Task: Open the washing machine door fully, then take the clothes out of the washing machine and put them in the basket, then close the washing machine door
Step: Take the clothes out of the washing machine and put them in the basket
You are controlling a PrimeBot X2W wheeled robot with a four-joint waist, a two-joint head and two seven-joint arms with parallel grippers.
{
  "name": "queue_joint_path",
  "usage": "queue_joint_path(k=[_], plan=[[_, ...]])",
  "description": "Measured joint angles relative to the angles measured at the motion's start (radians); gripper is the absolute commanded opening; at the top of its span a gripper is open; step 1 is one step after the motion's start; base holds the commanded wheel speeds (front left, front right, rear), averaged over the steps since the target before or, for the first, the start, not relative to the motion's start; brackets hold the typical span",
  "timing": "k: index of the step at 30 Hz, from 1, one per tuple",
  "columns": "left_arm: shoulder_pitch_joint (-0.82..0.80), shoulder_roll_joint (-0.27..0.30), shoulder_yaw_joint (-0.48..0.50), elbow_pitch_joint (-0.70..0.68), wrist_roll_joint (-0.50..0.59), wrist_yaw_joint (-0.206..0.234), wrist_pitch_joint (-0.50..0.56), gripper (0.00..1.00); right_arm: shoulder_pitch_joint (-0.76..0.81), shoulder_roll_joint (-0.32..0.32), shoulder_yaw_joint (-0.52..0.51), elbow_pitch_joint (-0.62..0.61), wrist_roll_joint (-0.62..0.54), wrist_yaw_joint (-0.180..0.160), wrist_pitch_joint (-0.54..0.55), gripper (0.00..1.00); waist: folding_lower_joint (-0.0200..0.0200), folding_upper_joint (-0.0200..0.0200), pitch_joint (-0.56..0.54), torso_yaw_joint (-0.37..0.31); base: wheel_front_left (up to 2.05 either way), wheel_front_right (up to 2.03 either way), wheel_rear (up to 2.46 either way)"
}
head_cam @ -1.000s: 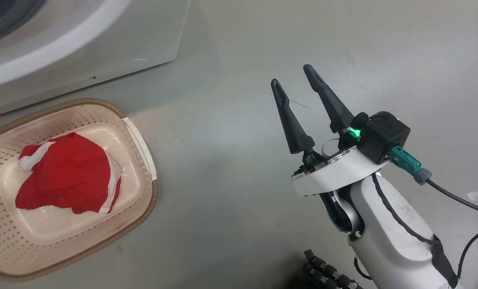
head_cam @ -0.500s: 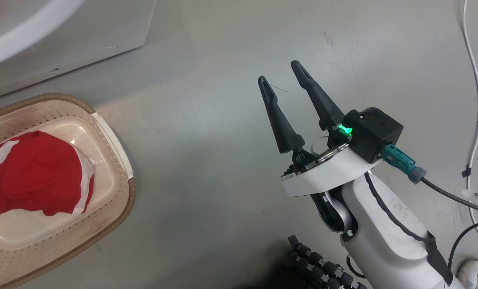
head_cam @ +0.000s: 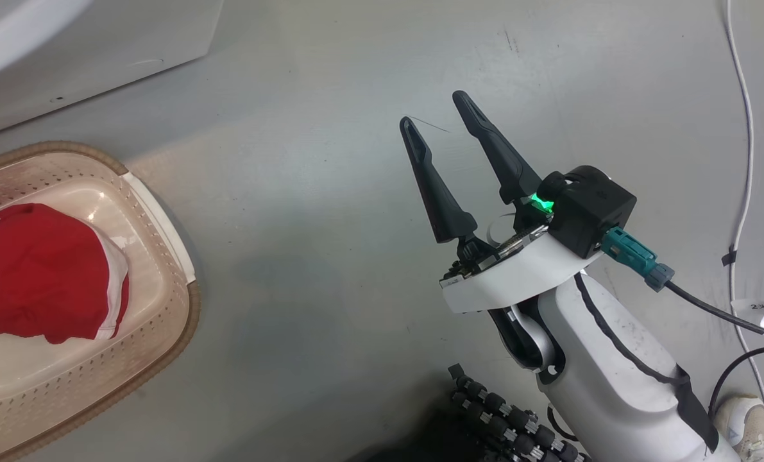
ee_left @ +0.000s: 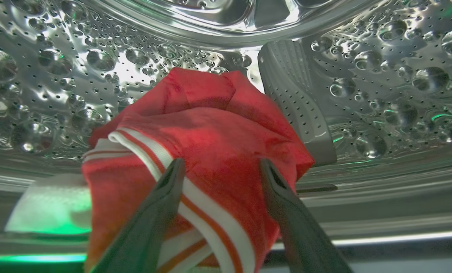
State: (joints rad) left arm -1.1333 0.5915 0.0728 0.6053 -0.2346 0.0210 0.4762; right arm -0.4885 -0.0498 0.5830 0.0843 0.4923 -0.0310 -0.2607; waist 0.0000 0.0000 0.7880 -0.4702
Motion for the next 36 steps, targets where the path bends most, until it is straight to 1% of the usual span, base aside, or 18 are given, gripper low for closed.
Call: queue_joint_path(k=[7, 8, 9, 10, 11, 17, 23, 26, 28, 30, 36], plan=[[-0.036, 0.001, -0.007, 0.016, -0.002, 0.0, 0.068, 1.0, -0.021, 0.0, 0.007, -0.001, 0.0, -0.004, 0.0, 1.0, 0.0, 0.0, 0.005, 0.0, 0.0, 0.0, 0.0], [-0.04, 0.001, -0.008, 0.021, -0.002, 0.0, 0.08, 0.87, -0.021, 0.0, 0.007, -0.001, 0.0, -0.006, 0.0, 1.0, 0.0, 0.0, 0.006, 0.0, 0.0, 0.0, 0.0], [-0.044, -0.001, -0.01, 0.023, -0.002, 0.0, 0.089, 0.47, -0.021, 0.0, 0.008, -0.001, 0.0, -0.007, 0.0, 1.0, 0.0, 0.0, 0.006, 0.0, 0.0, 0.0, 0.0], [-0.048, -0.001, -0.011, 0.027, -0.002, 0.0, 0.1, 0.28, -0.021, 0.0, 0.009, -0.001, 0.0, -0.007, 0.0, 1.0, 0.0, 0.0, 0.006, 0.0, 0.0, 0.0, 0.0], [-0.053, -0.001, -0.012, 0.03, -0.002, 0.0, 0.114, 0.0, -0.021, 0.0, 0.01, -0.001, 0.0, -0.007, 0.0, 1.0, 0.0, 0.0, 0.006, 0.0, 0.0, 0.0, 0.0], [-0.065, -0.008, -0.026, 0.032, -0.012, -0.002, 0.159, 0.0, -0.022, 0.0, 0.015, 0.0, 0.0, -0.007, 0.0, 1.0, 0.0, 0.0, 0.004, 0.001, 0.0, 0.0, 0.0], [-0.075, -0.008, -0.043, 0.035, -0.013, -0.028, 0.183, 0.0, -0.035, 0.0, 0.016, 0.003, 0.0, -0.009, 0.0, 1.0, 0.0, 0.0, 0.001, 0.004, 0.0, 0.0, 0.0], [-0.079, -0.008, -0.047, 0.034, -0.017, -0.041, 0.182, 0.0, -0.037, 0.0, 0.015, 0.003, 0.0, -0.009, 0.0, 1.0, 0.0, 0.0, 0.0, 0.006, 0.0, 0.0, 0.0], [-0.084, -0.008, -0.05, 0.032, -0.019, -0.052, 0.176, 0.0, -0.037, 0.0, 0.015, 0.003, 0.0, -0.015, 0.0, 1.0, 0.0, 0.0, 0.0, 0.008, 0.0, 0.0, 0.0], [-0.09, -0.008, -0.051, 0.032, -0.019, -0.054, 0.172, 0.0, -0.037, 0.0, 0.015, 0.003, -0.001, -0.016, 0.0, 1.0, 0.0, 0.0, -0.001, 0.01, 0.0, 0.0, 0.0], [-0.114, -0.019, -0.059, 0.023, -0.022, -0.071, 0.124, 0.0, -0.038, 0.0, 0.008, 0.008, -0.007, -0.016, 0.0, 1.0, 0.0, 0.0, -0.005, 0.021, 0.0, 0.0, 0.0]])
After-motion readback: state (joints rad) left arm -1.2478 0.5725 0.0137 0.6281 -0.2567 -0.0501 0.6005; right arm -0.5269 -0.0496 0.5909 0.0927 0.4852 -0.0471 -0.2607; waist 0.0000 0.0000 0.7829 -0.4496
